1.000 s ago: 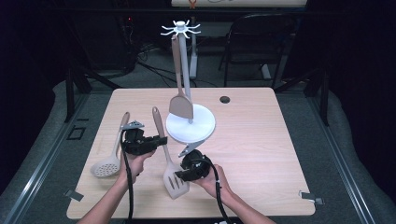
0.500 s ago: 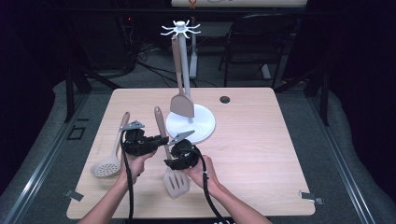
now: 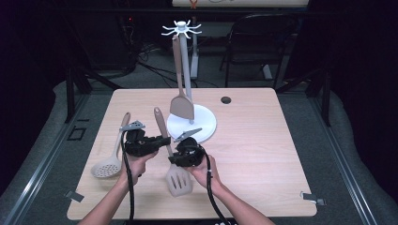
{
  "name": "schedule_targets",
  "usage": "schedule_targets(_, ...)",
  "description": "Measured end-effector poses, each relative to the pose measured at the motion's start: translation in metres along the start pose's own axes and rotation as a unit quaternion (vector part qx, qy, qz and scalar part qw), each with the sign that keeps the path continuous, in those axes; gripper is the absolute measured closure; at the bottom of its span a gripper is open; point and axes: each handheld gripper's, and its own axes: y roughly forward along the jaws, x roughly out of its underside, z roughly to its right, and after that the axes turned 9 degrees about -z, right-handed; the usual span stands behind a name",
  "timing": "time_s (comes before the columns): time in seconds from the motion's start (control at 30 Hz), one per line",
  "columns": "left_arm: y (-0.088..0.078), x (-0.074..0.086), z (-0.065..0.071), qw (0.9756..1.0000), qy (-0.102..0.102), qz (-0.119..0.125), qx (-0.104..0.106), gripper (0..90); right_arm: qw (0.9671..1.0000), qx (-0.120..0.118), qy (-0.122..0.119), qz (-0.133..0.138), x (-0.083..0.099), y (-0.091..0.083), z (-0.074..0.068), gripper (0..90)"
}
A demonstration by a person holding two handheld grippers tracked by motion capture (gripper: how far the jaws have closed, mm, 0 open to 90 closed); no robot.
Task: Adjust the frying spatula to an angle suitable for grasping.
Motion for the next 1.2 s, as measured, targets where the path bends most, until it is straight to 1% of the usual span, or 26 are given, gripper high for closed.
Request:
schedule_targets(0.03, 0.001, 0.000, 0.000, 1.0000, 0.003, 0.000, 0.001, 73.3, 1.0000, -0.002, 0.003, -0.003, 0.000, -0.002, 0.001, 77.2)
schedule_targets(0.1, 0.001, 0.000, 0.001, 1.0000, 0.006, -0.002, 0.002, 73.2, 1.0000, -0.002, 0.007, -0.002, 0.001, -0.002, 0.001, 77.4)
schedule_targets(0.23, 0.004, 0.000, 0.002, 0.9999, 0.012, -0.003, 0.003, 73.2, 1.0000, 0.000, 0.005, -0.003, 0.003, -0.004, 0.001, 77.1)
schedule_targets(0.4, 0.008, 0.001, 0.003, 0.9999, 0.013, -0.009, 0.005, 73.7, 1.0000, 0.001, 0.007, -0.001, 0.006, -0.004, 0.002, 76.6)
schedule_targets(0.43, 0.008, 0.001, 0.003, 0.9999, 0.011, -0.010, 0.006, 73.7, 1.0000, 0.001, 0.006, -0.001, 0.006, -0.004, 0.002, 76.6)
schedule_targets(0.47, 0.009, 0.002, 0.003, 0.9999, 0.004, -0.006, 0.010, 74.3, 1.0000, 0.001, 0.006, 0.000, 0.007, -0.004, 0.002, 76.4)
schedule_targets(0.5, 0.009, 0.002, 0.003, 0.9999, 0.004, -0.006, 0.010, 74.7, 1.0000, 0.001, 0.007, 0.000, 0.007, -0.004, 0.002, 76.4)
schedule_targets(0.53, 0.010, 0.002, 0.001, 0.9998, -0.004, -0.003, 0.018, 75.0, 1.0000, 0.000, 0.006, 0.000, 0.007, -0.004, 0.002, 76.2)
schedule_targets(0.67, 0.010, 0.002, 0.001, 0.9997, -0.007, -0.001, 0.024, 75.7, 1.0000, 0.001, 0.004, -0.001, 0.008, -0.005, 0.002, 75.1)
schedule_targets(0.7, 0.009, 0.001, 0.001, 0.9997, -0.010, -0.005, 0.022, 75.9, 1.0000, -0.001, 0.004, -0.004, 0.008, -0.007, 0.002, 68.7)
schedule_targets(0.73, 0.009, 0.001, 0.001, 0.9997, -0.010, -0.005, 0.022, 76.0, 1.0000, -0.001, 0.004, -0.004, 0.008, -0.007, 0.002, 68.7)
schedule_targets(0.77, 0.009, 0.001, 0.001, 0.9995, -0.017, -0.005, 0.026, 76.2, 1.0000, -0.003, 0.006, -0.006, 0.010, -0.010, 0.002, 62.8)
schedule_targets(0.8, 0.009, 0.001, 0.000, 0.9994, -0.019, -0.006, 0.027, 76.3, 0.9999, -0.002, 0.007, -0.007, 0.011, -0.013, 0.002, 60.2)
schedule_targets(0.83, 0.008, 0.001, 0.000, 0.9994, -0.020, -0.006, 0.027, 76.3, 0.9999, -0.002, 0.007, -0.007, 0.011, -0.013, 0.002, 60.2)
schedule_targets(0.87, 0.007, 0.001, 0.000, 0.9994, -0.021, -0.004, 0.027, 76.4, 0.9999, 0.002, 0.006, -0.012, 0.013, -0.015, 0.002, 56.8)
schedule_targets(0.93, 0.006, 0.000, 0.001, 0.9994, -0.019, 0.000, 0.027, 76.6, 0.9999, 0.005, 0.003, -0.015, 0.017, -0.020, 0.002, 50.9)
schedule_targets(0.97, 0.005, -0.001, 0.002, 0.9994, -0.018, 0.002, 0.028, 76.7, 0.9998, 0.007, 0.004, -0.017, 0.023, -0.026, 0.004, 46.0)
schedule_targets(1.03, 0.003, -0.003, 0.003, 0.9995, -0.015, 0.006, 0.027, 76.7, 0.9998, 0.009, 0.005, -0.014, 0.025, -0.028, 0.005, 44.2)
schedule_targets(1.07, 0.002, -0.004, 0.005, 0.9996, -0.009, 0.008, 0.026, 76.8, 0.9997, 0.014, 0.005, -0.019, 0.032, -0.034, 0.007, 39.9)
schedule_targets(1.13, 0.001, -0.005, 0.006, 0.9997, -0.005, 0.008, 0.023, 76.9, 0.9995, 0.024, 0.004, -0.021, 0.039, -0.039, 0.009, 36.1)
schedule_targets(1.17, 0.001, -0.006, 0.007, 0.9997, -0.004, 0.009, 0.024, 76.9, 0.9995, 0.024, 0.004, -0.021, 0.039, -0.039, 0.009, 36.1)
schedule_targets(1.2, 0.000, -0.006, 0.009, 0.9997, -0.001, 0.008, 0.023, 76.9, 0.9992, 0.031, 0.004, -0.025, 0.048, -0.045, 0.012, 32.2)
